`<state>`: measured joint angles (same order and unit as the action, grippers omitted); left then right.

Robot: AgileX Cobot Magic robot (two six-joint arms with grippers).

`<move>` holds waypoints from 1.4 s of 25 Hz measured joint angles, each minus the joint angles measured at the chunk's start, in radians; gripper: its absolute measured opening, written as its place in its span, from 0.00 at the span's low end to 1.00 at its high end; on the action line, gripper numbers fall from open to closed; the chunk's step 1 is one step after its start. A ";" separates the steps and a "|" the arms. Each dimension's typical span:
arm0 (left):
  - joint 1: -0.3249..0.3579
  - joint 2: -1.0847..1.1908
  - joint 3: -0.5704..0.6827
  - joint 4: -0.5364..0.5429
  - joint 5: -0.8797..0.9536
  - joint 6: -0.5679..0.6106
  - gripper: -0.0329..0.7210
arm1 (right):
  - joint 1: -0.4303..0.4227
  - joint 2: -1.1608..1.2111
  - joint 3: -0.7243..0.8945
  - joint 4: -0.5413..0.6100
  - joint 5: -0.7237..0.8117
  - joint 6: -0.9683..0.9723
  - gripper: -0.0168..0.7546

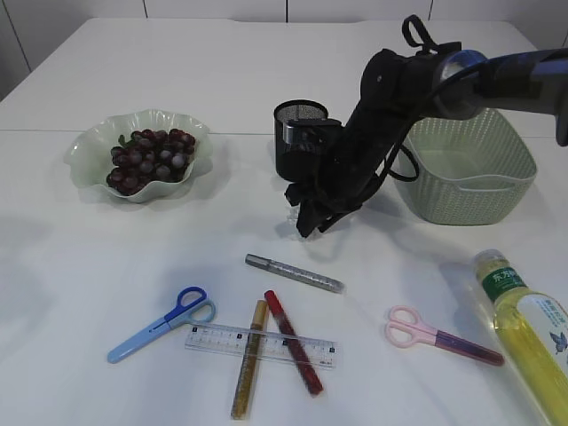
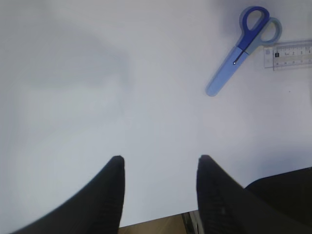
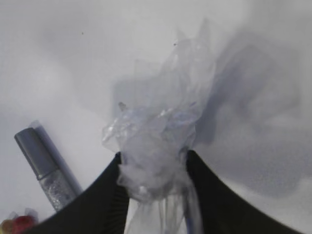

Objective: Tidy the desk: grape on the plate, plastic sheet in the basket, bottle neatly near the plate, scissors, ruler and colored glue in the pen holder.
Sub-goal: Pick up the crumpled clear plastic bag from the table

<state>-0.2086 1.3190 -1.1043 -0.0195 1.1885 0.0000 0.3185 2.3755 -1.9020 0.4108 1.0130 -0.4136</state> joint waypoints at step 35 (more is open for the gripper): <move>0.000 0.000 0.000 -0.040 -0.017 0.000 0.50 | -0.273 -0.325 0.000 -0.077 0.120 0.053 0.33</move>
<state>-0.2086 1.3190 -1.1043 -0.0590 1.1711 0.0000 0.0455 2.0501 -1.9020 0.3338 1.1329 -0.3609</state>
